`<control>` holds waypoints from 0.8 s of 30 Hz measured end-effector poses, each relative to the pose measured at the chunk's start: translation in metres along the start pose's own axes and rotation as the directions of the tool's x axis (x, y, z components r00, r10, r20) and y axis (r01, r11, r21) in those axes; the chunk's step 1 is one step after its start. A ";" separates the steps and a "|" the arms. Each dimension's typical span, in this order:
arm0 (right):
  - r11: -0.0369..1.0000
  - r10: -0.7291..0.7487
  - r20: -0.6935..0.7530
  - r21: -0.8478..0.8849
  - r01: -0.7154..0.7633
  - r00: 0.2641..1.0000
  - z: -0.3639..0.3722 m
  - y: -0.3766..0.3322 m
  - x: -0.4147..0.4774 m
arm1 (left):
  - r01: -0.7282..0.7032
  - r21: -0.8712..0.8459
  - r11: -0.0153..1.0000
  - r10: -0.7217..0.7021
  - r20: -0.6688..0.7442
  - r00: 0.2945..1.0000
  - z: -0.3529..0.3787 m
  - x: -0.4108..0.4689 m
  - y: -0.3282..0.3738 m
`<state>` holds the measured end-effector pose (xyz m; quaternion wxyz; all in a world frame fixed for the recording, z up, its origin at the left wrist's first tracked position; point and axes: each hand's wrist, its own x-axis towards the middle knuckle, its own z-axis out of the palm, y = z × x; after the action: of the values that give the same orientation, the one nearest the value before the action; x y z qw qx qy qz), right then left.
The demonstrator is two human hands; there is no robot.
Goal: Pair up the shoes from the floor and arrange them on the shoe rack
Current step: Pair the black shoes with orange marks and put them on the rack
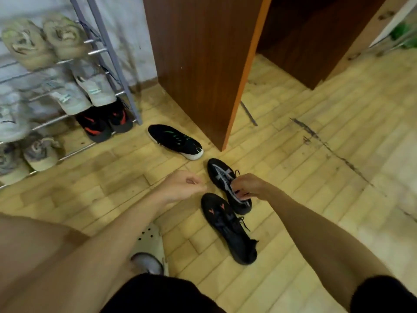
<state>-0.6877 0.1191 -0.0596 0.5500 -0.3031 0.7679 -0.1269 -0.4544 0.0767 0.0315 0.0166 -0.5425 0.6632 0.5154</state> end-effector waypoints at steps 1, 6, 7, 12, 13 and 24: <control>0.997 0.023 -0.034 0.072 -0.021 0.999 0.007 0.013 -0.001 | -0.010 0.027 1.000 0.009 0.008 1.000 0.003 0.000 0.001; 0.956 0.112 -0.057 -0.265 -0.124 0.992 0.051 0.086 0.008 | 0.013 0.119 0.993 -0.019 0.052 0.998 0.006 0.006 -0.010; 0.931 0.169 -0.050 -0.320 -0.176 0.984 0.060 0.103 0.011 | 0.021 0.123 0.992 -0.029 0.061 0.998 0.007 0.006 -0.011; 0.849 0.208 -0.081 -0.481 -0.221 0.975 0.090 0.135 0.012 | 0.024 0.136 0.990 -0.037 0.089 0.995 0.013 0.008 -0.013; 0.843 0.209 -0.095 -0.487 -0.229 0.973 0.092 0.135 0.012 | 0.025 0.136 0.990 -0.038 0.095 0.995 0.013 0.008 -0.014; 0.994 0.055 0.201 0.078 -0.072 0.978 0.102 0.061 0.002 | 0.190 0.178 0.966 -0.199 0.037 0.979 -0.001 -0.007 -0.039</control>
<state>-0.6143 0.1797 -0.1306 0.6401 -0.2657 0.7123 -0.1109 -0.4226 0.0855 0.0101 0.1324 -0.5871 0.6483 0.4663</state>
